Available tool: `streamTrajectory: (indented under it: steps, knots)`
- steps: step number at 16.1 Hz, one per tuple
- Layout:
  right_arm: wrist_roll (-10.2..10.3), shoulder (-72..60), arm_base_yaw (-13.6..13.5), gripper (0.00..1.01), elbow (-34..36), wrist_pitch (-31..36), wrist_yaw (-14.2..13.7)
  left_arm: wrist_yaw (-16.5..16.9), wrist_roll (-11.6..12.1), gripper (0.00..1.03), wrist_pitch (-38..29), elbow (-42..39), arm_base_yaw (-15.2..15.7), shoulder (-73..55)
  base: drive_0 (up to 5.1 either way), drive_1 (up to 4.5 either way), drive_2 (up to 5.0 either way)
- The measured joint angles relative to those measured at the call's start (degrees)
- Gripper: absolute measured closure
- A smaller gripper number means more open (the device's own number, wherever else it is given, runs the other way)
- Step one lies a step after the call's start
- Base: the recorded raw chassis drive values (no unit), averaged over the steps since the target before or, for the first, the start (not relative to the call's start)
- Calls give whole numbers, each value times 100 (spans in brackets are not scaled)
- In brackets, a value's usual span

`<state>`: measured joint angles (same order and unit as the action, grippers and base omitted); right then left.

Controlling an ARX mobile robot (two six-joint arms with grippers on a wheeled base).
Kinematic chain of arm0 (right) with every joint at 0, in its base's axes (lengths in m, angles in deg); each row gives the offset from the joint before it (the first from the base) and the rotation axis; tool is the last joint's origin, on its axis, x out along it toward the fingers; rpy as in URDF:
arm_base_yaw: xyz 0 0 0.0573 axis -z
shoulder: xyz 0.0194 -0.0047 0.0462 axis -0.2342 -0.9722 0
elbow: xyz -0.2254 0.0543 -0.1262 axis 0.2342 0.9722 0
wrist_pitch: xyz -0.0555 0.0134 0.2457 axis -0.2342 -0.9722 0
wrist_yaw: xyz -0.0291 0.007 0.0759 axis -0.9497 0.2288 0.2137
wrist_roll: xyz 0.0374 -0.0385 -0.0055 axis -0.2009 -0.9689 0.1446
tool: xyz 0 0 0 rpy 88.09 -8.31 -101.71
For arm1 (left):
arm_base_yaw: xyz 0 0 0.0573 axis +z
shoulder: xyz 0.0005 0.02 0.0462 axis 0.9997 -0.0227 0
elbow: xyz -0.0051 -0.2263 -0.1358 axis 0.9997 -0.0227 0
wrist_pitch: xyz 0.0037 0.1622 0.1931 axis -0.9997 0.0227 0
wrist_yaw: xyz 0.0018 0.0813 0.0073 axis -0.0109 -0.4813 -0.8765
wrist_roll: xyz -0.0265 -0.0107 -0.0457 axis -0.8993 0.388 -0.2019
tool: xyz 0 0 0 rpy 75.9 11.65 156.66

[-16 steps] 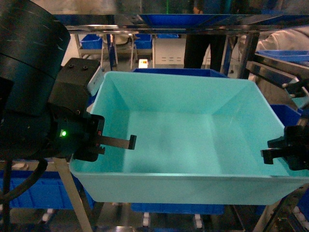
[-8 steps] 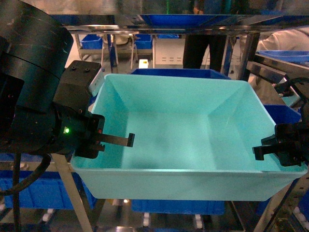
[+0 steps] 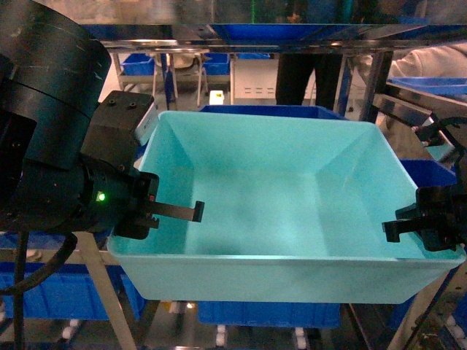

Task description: Organize blue bins on left shelf correctly

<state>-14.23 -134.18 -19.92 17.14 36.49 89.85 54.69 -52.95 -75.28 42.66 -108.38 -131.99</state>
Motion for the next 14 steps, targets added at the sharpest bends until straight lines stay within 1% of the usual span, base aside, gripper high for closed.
streamTrajectory:
  steps: [5,10,11,12,13,14]
  knots:
    - [0,-2,0,99,-2,4,0,2,11,101,4,0,0,0,-1,427,-428]
    - [0,-7,0,99,-15,4,0,-15,17,101,52,26,0,-4,0,0,0]
    - [-48,-55,-2,99,-50,-81,52,-55,22,101,219,144,-26,-101,0,0,0]
    - [-87,-240,0,99,-223,-225,66,-17,37,101,490,417,-26,-328,0,0,0]
    - [-116,-527,0,99,-435,-306,68,-79,101,101,566,638,-17,-634,0,0,0]
    - [-133,-800,9,99,-664,-485,111,-37,103,101,756,885,13,-918,0,0,0]
